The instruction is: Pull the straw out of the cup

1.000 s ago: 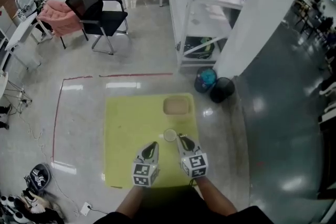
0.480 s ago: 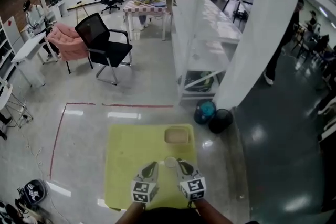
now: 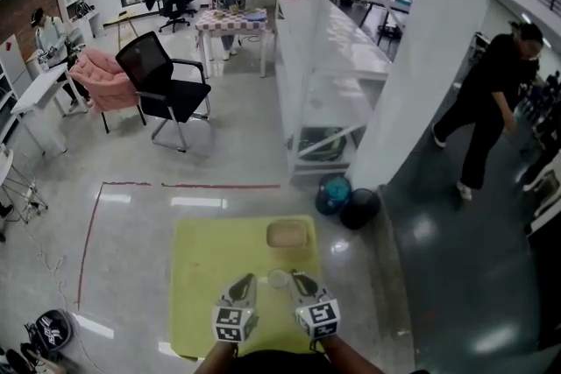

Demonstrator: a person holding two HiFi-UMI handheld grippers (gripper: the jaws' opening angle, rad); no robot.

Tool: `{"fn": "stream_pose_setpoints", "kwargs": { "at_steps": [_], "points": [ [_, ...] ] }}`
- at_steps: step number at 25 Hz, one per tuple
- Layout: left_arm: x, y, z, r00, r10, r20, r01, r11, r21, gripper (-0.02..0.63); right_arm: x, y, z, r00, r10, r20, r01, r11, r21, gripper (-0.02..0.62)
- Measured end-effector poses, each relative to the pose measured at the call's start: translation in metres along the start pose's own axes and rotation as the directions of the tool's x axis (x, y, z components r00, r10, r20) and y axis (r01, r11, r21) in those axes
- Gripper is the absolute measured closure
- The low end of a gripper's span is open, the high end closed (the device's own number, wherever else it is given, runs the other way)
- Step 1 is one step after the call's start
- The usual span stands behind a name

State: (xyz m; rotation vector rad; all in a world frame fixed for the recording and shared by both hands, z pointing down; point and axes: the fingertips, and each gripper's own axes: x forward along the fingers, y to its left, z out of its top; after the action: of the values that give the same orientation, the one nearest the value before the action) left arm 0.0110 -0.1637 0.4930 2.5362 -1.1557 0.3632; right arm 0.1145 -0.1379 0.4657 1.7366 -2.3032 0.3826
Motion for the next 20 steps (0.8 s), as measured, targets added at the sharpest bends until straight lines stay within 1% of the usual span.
{"fn": "stream_pose_setpoints", "kwargs": {
  "at_steps": [6,10,15,20],
  "points": [
    [-0.0004,0.0100,0.0015,1.000,0.025,0.003,-0.025,1.000,-0.006,0.561,0.0021,-0.0029,0.0014,1.000,0.000,0.003,0.000,1.000,-0.006,0.558],
    [-0.0030,0.0078,0.0007,1.000,0.016,0.000,-0.016,1.000,-0.005,0.561,0.0008,0.0030,0.0022,1.000,0.011,0.007,-0.010,1.000,-0.010,0.560],
    [-0.0046,0.0012,-0.0008,1.000,0.007,-0.005,-0.007,1.000,-0.003,0.561,-0.0033,0.0051,0.0013,1.000,0.023,-0.014,-0.024,0.999,-0.028,0.561],
    [-0.0066,0.0002,0.0008,1.000,0.006,-0.002,-0.006,1.000,0.002,0.561,-0.0066,0.0036,0.0023,1.000,0.014,-0.011,-0.015,1.000,-0.023,0.561]
  ]
}}
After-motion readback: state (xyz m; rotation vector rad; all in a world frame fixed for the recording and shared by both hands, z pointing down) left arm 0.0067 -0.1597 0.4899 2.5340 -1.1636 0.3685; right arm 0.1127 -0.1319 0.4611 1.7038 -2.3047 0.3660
